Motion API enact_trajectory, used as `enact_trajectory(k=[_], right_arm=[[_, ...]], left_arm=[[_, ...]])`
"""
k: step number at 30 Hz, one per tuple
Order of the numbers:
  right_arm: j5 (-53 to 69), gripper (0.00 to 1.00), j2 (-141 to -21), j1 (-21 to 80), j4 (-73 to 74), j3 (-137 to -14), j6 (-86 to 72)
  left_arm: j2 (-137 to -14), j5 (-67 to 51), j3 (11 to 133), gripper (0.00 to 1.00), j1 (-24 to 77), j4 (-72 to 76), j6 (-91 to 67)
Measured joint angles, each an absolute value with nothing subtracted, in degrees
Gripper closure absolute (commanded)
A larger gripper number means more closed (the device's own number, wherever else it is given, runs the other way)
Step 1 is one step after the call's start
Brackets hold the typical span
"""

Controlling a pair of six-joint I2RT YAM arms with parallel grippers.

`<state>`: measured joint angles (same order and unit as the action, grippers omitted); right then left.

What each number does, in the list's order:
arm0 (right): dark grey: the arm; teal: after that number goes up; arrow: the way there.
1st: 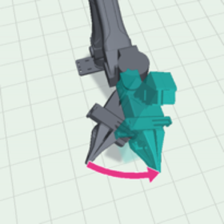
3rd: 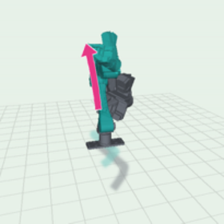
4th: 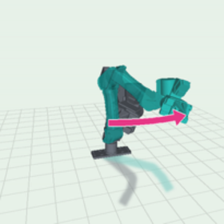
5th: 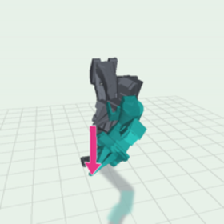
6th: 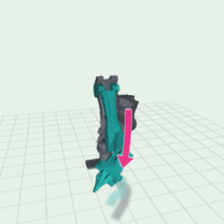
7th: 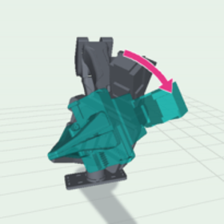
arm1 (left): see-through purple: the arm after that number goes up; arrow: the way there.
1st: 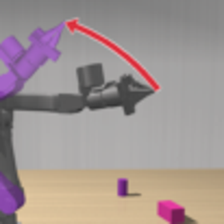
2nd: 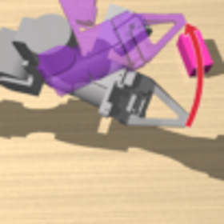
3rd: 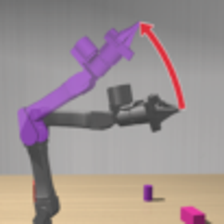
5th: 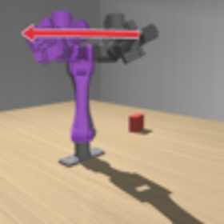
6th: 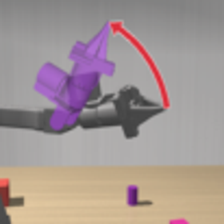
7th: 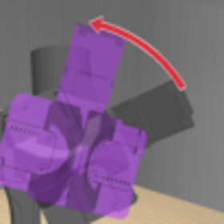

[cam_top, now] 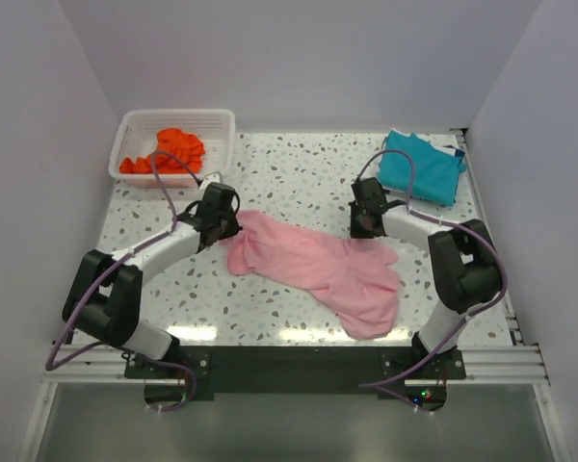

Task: Fold and stack the t-shirts
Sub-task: Flatten the tshirt out

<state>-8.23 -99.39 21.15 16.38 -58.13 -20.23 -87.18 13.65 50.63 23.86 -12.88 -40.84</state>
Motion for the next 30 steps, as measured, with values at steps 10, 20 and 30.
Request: enact_trajectory(k=[10,20,30], right_arm=[[-14.48,1.0,-89.01,21.47,18.26,-56.42,-20.53],[-18.72,1.0,-57.17,21.47,24.18,-62.57,-18.76],[-13.08,1.0,-42.48,21.47,34.0,-81.03,-17.98]], left_arm=[[-72.4,14.31,47.48,1.0,23.75,-14.13,-39.7],[-47.33,13.47,47.88,1.0,23.75,-14.98,-39.38],[-29.19,9.08,57.39,1.0,23.75,-15.09,-39.33]])
